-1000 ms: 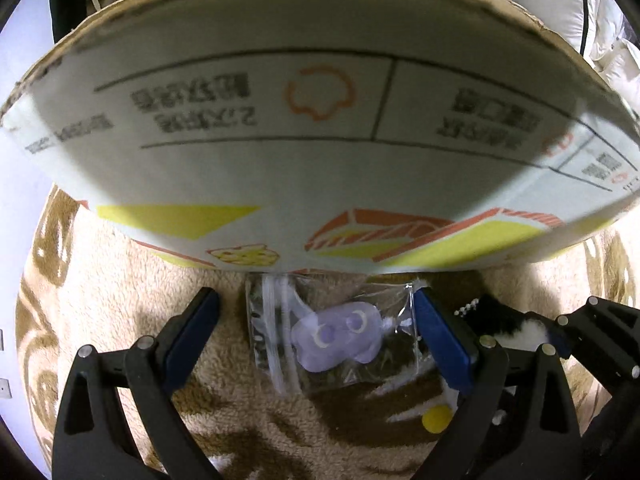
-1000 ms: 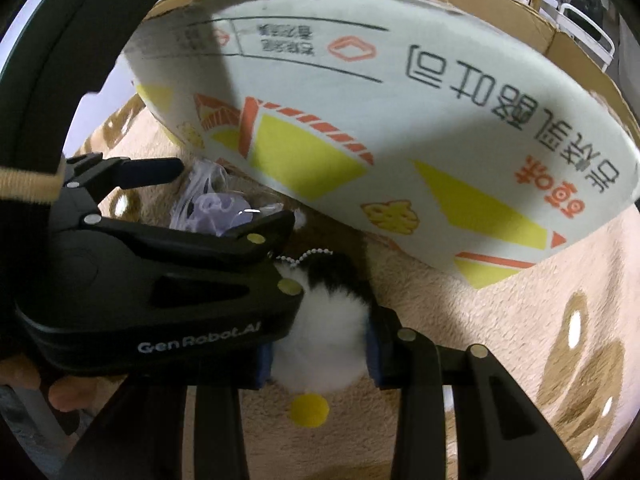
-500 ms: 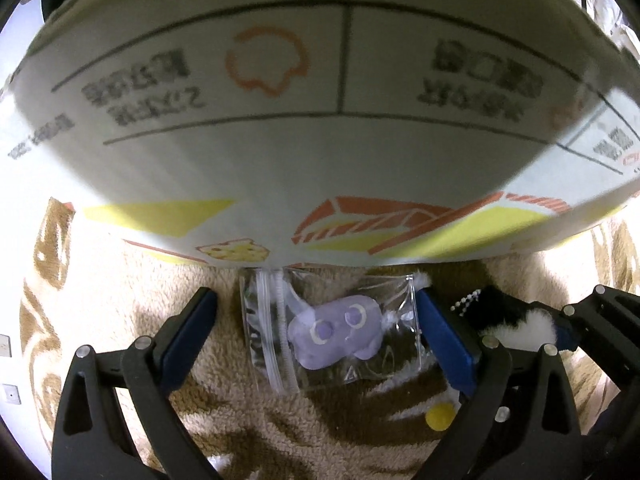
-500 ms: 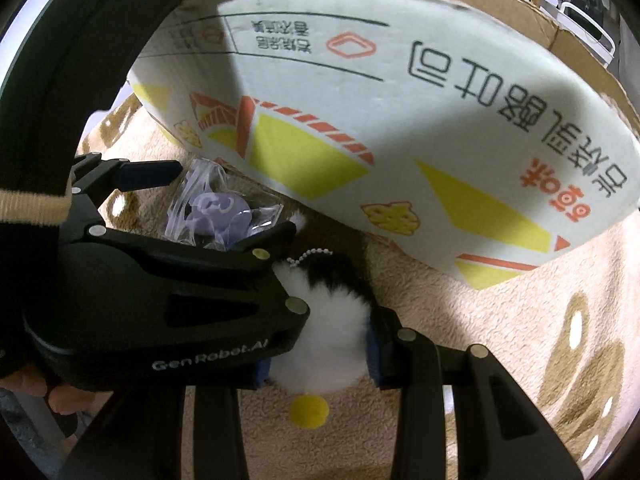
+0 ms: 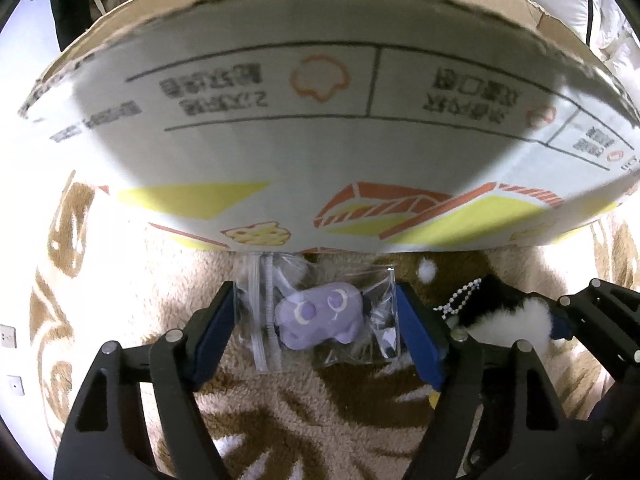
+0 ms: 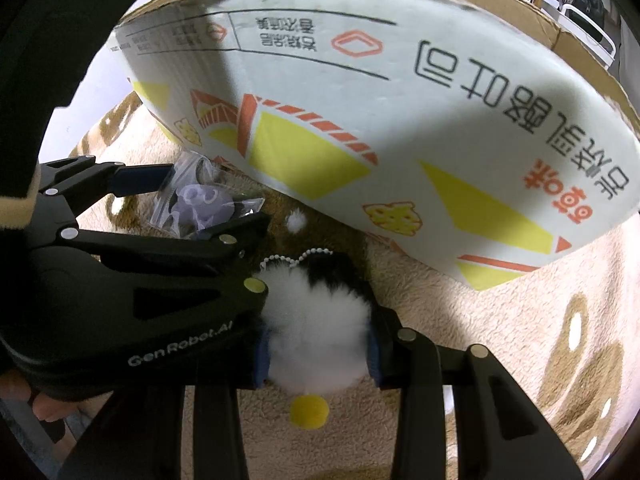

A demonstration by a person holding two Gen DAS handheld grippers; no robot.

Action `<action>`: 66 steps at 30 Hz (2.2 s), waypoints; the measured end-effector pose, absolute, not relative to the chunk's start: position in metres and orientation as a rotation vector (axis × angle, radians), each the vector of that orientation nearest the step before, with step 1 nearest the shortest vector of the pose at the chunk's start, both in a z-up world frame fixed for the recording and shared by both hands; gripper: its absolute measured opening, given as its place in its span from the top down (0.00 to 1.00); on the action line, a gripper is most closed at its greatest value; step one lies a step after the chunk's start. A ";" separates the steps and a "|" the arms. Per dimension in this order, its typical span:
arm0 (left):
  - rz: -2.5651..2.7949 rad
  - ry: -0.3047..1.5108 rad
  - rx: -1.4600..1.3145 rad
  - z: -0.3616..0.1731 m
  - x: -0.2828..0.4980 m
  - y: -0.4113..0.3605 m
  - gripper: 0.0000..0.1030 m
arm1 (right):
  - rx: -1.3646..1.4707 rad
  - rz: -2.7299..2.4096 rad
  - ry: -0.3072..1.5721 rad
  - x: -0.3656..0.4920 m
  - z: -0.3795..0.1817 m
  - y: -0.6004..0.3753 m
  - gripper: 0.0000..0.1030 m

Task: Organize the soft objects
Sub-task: 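Grasp the bagged purple toy with the left tool while the right tool grasps the white chick, then lift and carry the bagged toy and white chick over the box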

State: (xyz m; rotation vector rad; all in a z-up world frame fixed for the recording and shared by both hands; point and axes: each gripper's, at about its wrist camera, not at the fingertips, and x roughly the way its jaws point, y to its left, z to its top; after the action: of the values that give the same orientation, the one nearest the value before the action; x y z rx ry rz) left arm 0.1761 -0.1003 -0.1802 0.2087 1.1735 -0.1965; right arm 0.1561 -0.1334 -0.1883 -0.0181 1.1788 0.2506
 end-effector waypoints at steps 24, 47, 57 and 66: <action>-0.172 1.164 0.126 -0.171 0.174 -0.048 0.28 | -0.028 0.239 1.160 0.151 -0.185 -0.133 0.63; -0.109 0.995 0.049 -0.086 0.129 0.007 0.28 | 0.059 0.199 1.084 0.129 -0.153 -0.143 0.65; -0.127 0.735 0.059 -0.025 0.112 -0.006 0.28 | 0.135 0.217 0.874 0.116 -0.086 -0.167 0.65; -0.167 0.630 0.156 0.001 0.132 -0.030 0.28 | 0.133 0.216 0.723 0.135 -0.022 -0.179 0.65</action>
State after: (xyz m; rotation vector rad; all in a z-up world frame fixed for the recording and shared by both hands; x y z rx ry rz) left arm 0.1323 -0.0304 0.0009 0.1561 0.6303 -0.1668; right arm 0.1348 -0.1794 -0.0224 0.1335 0.7227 0.2158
